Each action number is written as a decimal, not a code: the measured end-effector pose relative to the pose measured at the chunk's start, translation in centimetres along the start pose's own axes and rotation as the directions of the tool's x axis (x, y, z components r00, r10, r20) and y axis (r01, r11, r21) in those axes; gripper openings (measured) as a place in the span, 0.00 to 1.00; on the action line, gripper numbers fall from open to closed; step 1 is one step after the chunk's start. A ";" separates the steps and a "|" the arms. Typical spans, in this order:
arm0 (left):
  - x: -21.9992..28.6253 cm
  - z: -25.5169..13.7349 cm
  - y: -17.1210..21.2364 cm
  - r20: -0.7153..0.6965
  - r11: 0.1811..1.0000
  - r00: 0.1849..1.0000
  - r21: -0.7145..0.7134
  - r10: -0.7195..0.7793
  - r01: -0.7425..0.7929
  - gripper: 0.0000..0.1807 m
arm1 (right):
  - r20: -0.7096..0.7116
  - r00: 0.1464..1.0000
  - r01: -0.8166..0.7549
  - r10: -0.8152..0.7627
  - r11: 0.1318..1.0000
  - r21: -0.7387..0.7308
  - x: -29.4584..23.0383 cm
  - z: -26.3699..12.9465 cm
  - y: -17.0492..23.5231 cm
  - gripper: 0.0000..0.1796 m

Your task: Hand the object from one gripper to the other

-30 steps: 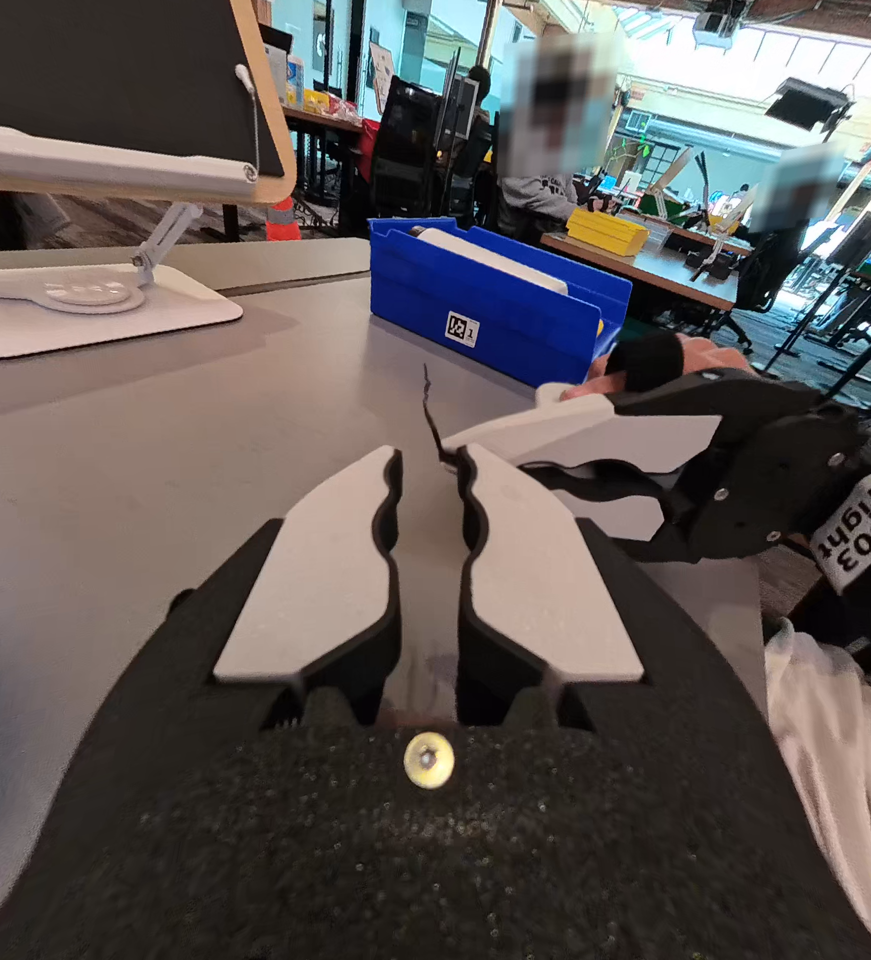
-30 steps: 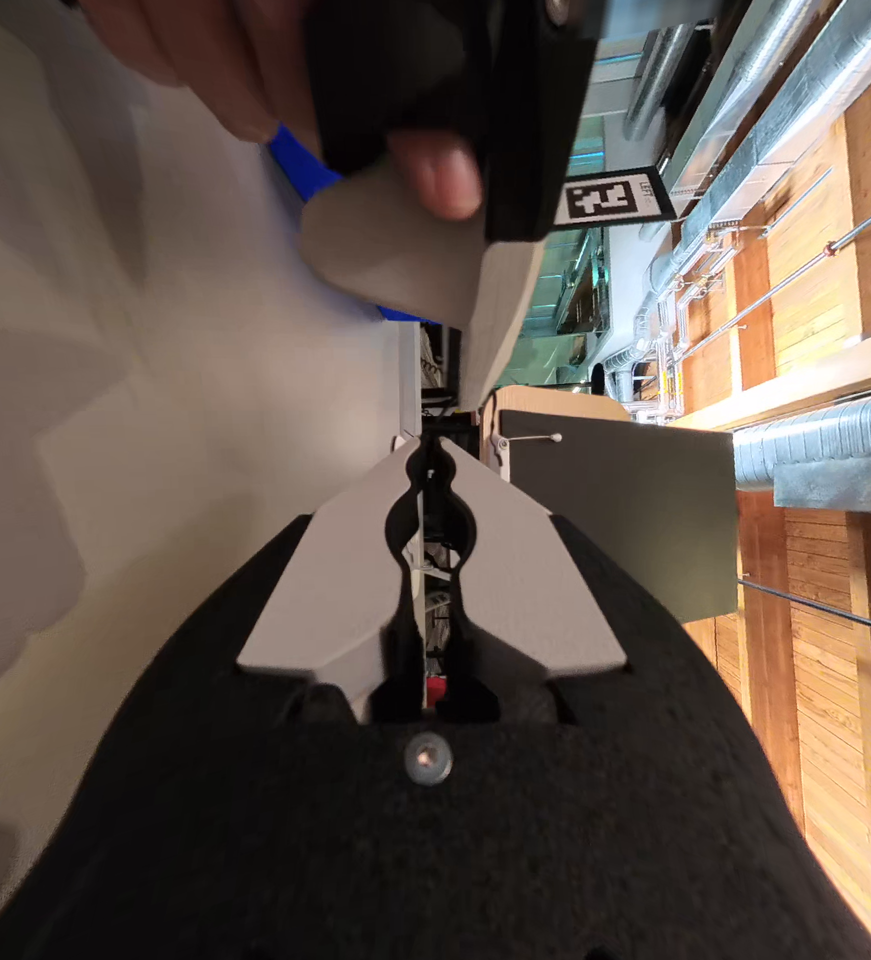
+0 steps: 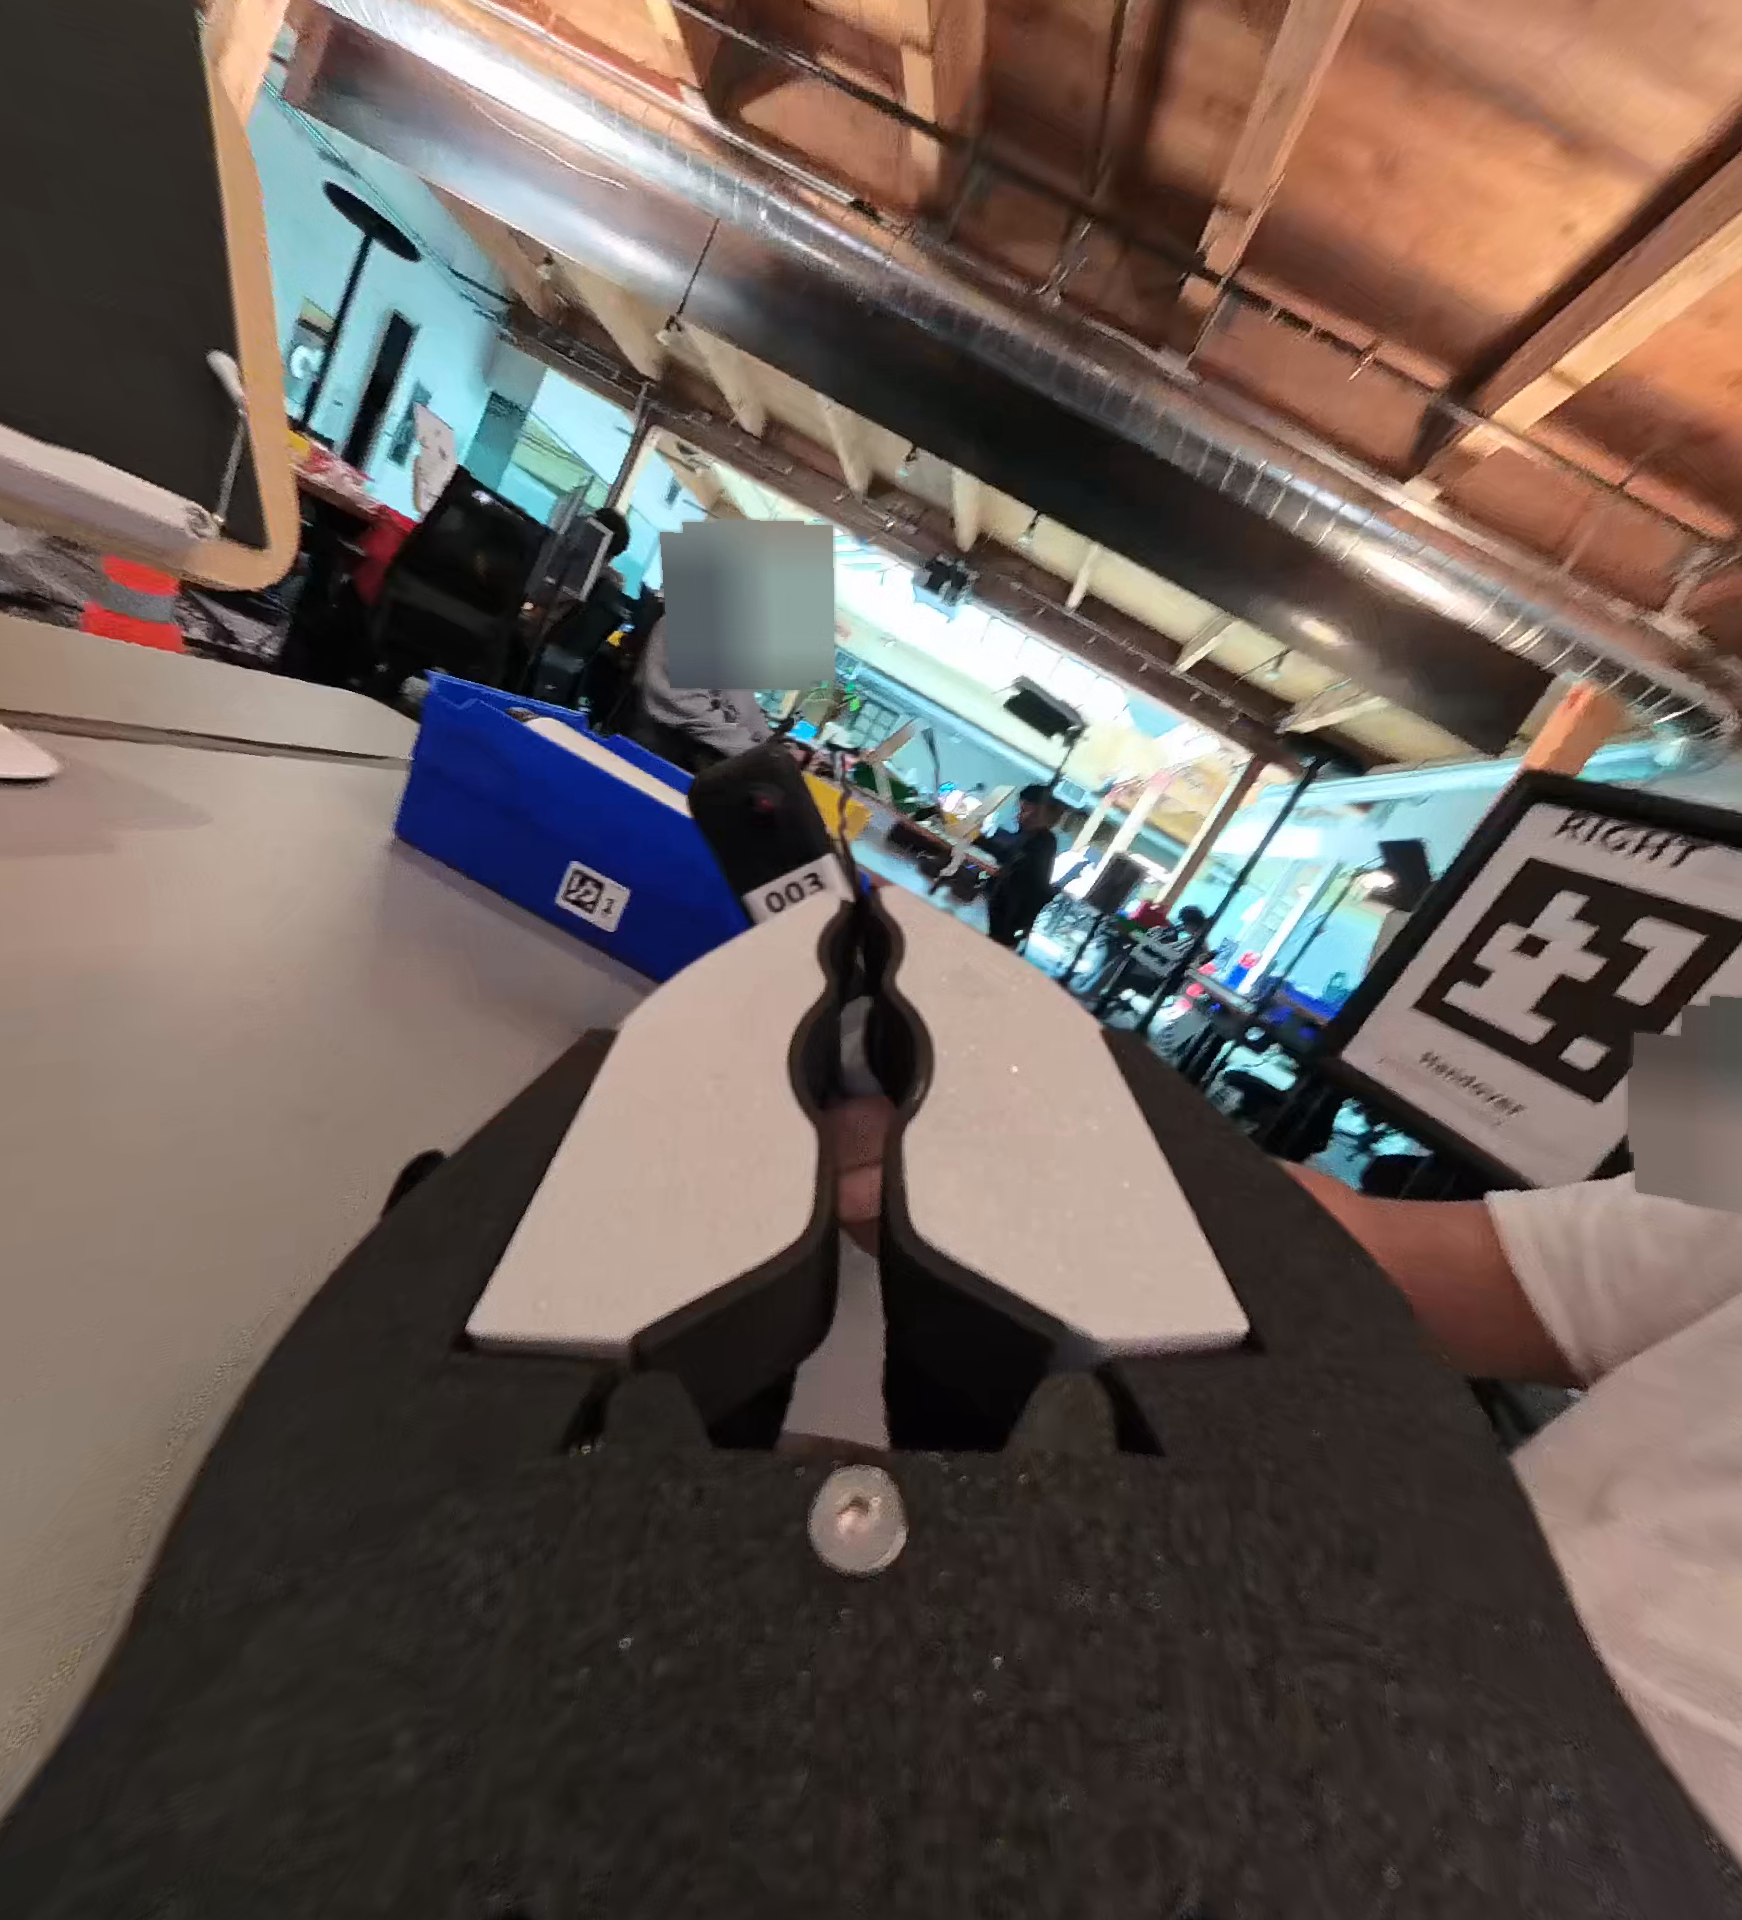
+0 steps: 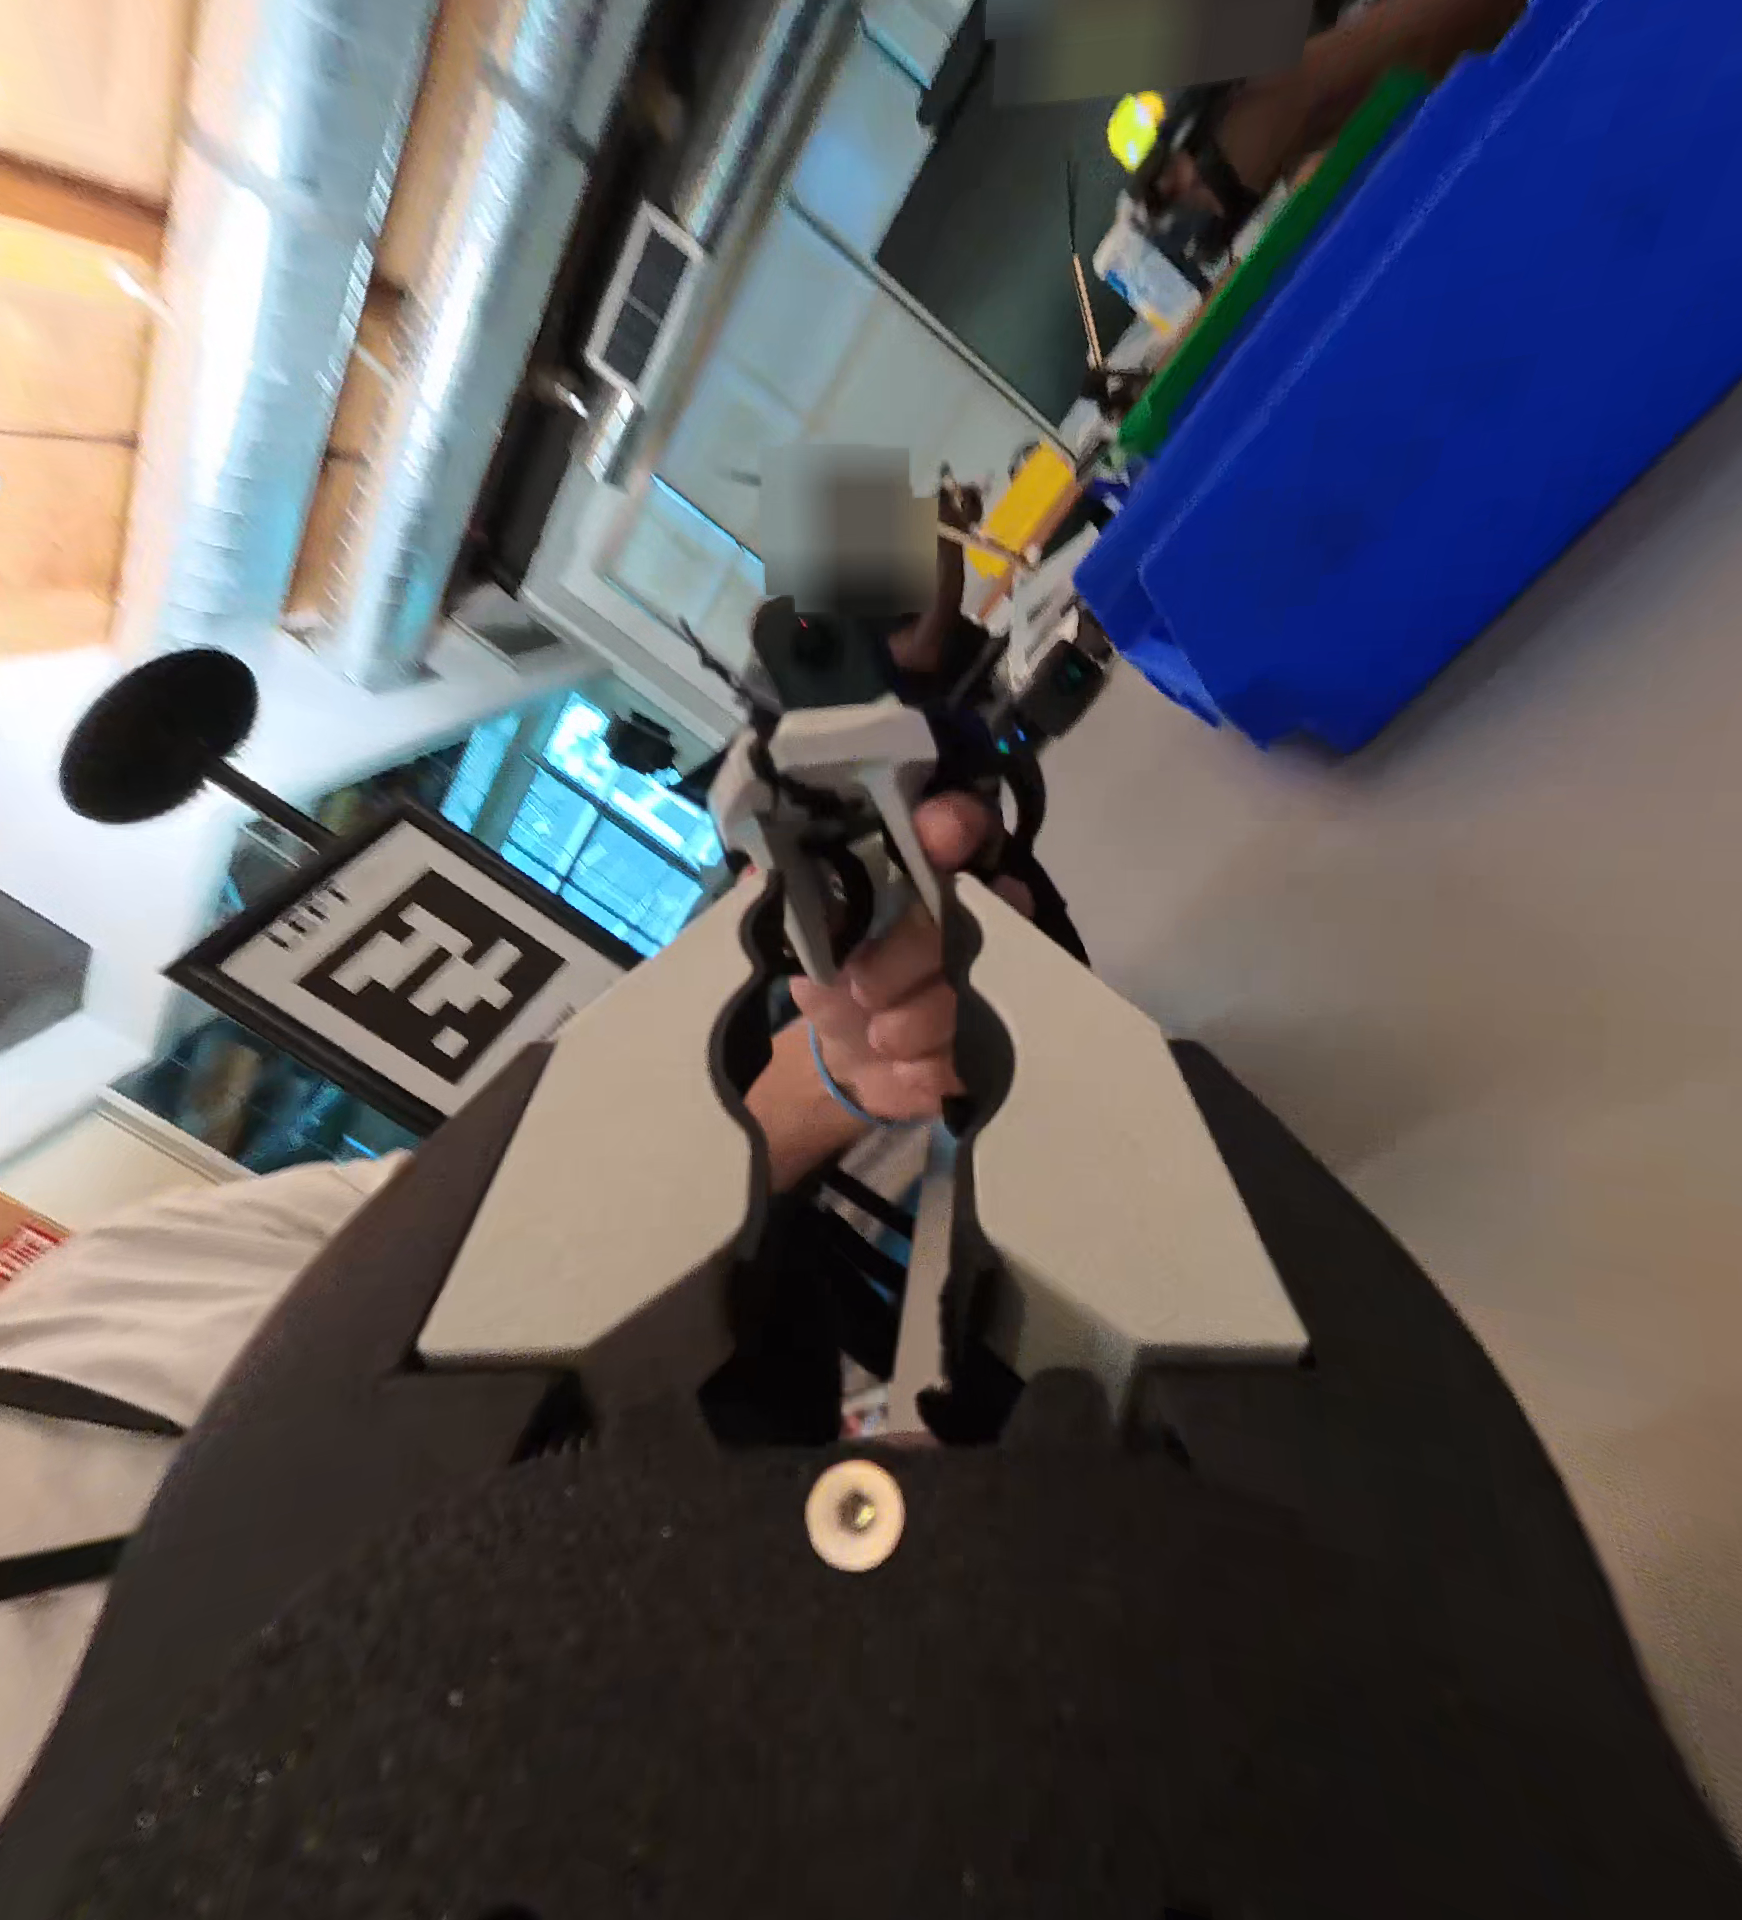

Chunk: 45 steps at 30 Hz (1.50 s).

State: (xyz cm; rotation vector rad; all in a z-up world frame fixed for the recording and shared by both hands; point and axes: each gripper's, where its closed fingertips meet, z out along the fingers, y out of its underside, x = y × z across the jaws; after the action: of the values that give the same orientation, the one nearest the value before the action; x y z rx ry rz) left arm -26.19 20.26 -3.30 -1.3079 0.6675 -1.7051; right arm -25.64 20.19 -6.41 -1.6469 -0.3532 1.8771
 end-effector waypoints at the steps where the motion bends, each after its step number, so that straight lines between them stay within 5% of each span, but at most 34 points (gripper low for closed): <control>1: 0.0 0.1 0.1 -0.003 1.000 1.000 0.004 -0.017 0.017 0.00 | 0.012 1.000 -0.002 0.001 1.000 0.026 -0.2 -0.1 -0.4 0.14; 9: -0.4 0.6 1.2 0.035 0.999 0.999 -0.045 -0.010 0.012 0.00 | 0.030 0.997 0.075 -0.075 0.997 0.017 -1.2 -0.4 -0.4 0.01; 18: -1.4 0.4 2.1 0.094 0.976 0.986 -0.184 0.140 -0.121 0.04 | -0.086 0.983 0.157 -0.160 0.987 -0.045 0.1 -1.2 -0.4 0.00; 22: -2.3 -1.0 3.8 0.051 0.835 0.903 -0.405 0.426 -0.371 0.25 | -0.151 0.954 0.214 -0.259 0.941 -0.263 1.6 -2.8 1.4 0.01; 25: -0.3 -2.3 7.3 -0.150 0.716 0.889 -0.542 0.433 -0.440 0.33 | -0.028 0.999 -0.041 0.031 0.852 -0.523 -0.1 -4.3 6.5 0.00; 28: 1.7 -2.1 9.1 -0.231 0.703 0.910 -0.579 0.345 -0.414 0.30 | -0.105 0.994 -0.065 -0.006 0.752 -0.656 1.5 -5.2 9.3 0.00; 33: 0.9 -1.9 12.3 -0.217 0.572 0.921 -0.730 0.324 -0.374 0.19 | -0.075 0.989 0.046 -0.124 0.758 -0.651 1.2 -3.8 9.0 0.00; 45: 0.5 -1.6 12.0 -0.177 0.635 0.946 -0.705 0.273 -0.315 0.06 | -0.156 0.971 0.023 -0.180 0.721 -0.692 3.2 -4.5 9.9 0.01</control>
State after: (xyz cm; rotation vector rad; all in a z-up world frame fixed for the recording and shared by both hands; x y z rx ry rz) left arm -24.00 13.82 -13.36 -1.5561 1.6270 -1.2190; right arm -24.11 13.54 -15.45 -2.2229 -1.1388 1.5356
